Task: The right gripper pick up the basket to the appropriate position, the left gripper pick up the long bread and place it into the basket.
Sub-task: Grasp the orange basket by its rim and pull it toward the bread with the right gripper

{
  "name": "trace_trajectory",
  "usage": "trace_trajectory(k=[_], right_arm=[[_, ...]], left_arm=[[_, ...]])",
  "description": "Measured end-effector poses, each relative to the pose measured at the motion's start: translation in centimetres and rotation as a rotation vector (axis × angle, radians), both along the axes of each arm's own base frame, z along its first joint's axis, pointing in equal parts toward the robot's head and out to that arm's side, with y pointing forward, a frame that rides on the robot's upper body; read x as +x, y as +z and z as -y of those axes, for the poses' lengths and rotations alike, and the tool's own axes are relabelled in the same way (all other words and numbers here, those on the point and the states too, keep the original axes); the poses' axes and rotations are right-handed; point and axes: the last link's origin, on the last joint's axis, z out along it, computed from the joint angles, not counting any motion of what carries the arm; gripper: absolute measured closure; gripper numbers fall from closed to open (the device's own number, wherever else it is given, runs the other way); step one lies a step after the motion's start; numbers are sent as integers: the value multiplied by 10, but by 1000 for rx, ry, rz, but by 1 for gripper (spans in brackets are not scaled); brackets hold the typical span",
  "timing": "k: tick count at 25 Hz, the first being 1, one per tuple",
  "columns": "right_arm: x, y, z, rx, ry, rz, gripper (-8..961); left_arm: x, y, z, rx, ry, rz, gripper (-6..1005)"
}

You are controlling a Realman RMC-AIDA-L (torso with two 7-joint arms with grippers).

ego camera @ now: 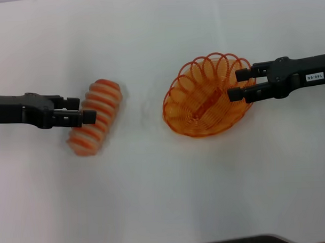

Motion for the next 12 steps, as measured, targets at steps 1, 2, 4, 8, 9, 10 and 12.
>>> trace_trajectory(k=[1, 2, 4, 8, 9, 10, 12], right_arm=[[-1, 0, -1, 4, 0, -2, 94], [-1, 0, -1, 4, 0, -2, 94], [-3, 2, -4, 15, 1, -8, 95], [-9, 12, -23, 84, -52, -17, 96], [-10, 16, -28, 99, -69, -11, 97], [-12, 21, -34, 108, -82, 1, 97], [-19, 31, -46, 109, -98, 39, 97]], left_arm=[[0, 0, 0, 1, -1, 0, 157], [0, 0, 0, 1, -1, 0, 157], [1, 0, -1, 1, -1, -1, 157], [1, 0, -1, 1, -3, -1, 157], [1, 0, -1, 2, -4, 0, 157], [2, 0, -1, 2, -4, 1, 157], [3, 0, -2, 4, -7, 4, 157]])
